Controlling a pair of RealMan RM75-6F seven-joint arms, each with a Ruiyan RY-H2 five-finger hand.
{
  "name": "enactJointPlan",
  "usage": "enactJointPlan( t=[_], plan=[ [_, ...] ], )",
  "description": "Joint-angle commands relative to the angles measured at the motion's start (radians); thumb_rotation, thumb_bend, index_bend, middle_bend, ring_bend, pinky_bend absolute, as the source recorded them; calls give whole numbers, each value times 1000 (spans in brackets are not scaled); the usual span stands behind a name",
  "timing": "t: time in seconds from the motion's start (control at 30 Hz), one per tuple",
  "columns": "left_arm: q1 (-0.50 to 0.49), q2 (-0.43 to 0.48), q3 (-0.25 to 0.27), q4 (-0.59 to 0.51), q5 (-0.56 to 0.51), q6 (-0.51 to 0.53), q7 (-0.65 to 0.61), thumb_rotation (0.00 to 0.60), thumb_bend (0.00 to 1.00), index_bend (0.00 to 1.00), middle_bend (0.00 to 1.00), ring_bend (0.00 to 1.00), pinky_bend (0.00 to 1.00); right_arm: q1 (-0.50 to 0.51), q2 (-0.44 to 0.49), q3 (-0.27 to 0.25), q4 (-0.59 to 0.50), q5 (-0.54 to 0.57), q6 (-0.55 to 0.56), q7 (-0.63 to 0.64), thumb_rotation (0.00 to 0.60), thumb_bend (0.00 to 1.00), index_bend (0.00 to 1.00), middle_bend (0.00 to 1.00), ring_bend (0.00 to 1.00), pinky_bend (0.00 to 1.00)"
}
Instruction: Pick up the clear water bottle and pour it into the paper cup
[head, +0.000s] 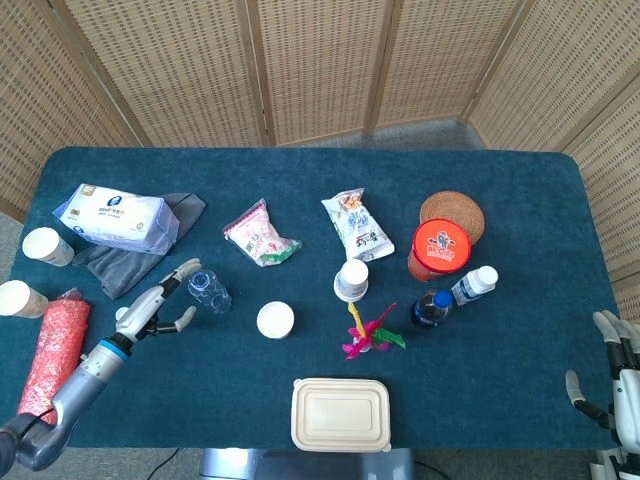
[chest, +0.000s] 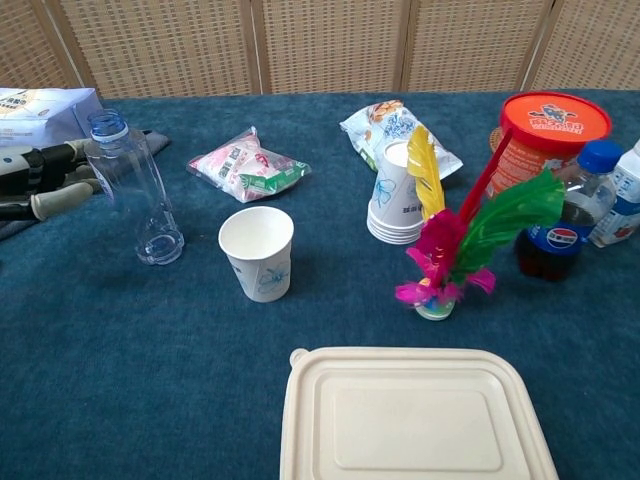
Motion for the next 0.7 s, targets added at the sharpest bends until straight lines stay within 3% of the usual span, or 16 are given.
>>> enactJointPlan(
  t=[0.03,0.37,0.57,0.7],
  plan=[
    [21,23,1,-19,-6,29,-13,352,517,0,0,0,0,3,2,2,-3,3,-4,-2,600,453,0,26,0,0],
    [94,199,33,-142,9,128,23,353,517,0,0,0,1,22,26,19,-28,49,-38,-43,600,453,0,26,0,0],
    [107,411,87,-336,11,83,199,351,518,0,0,0,31,32,30,33,-27,79,-42,-128,600,452,0,26,0,0],
    [124,565,120,-505,-2,65,393,347,517,0,0,0,58,38,30,37,-23,100,-47,-217,600,453,0,26,0,0]
  ],
)
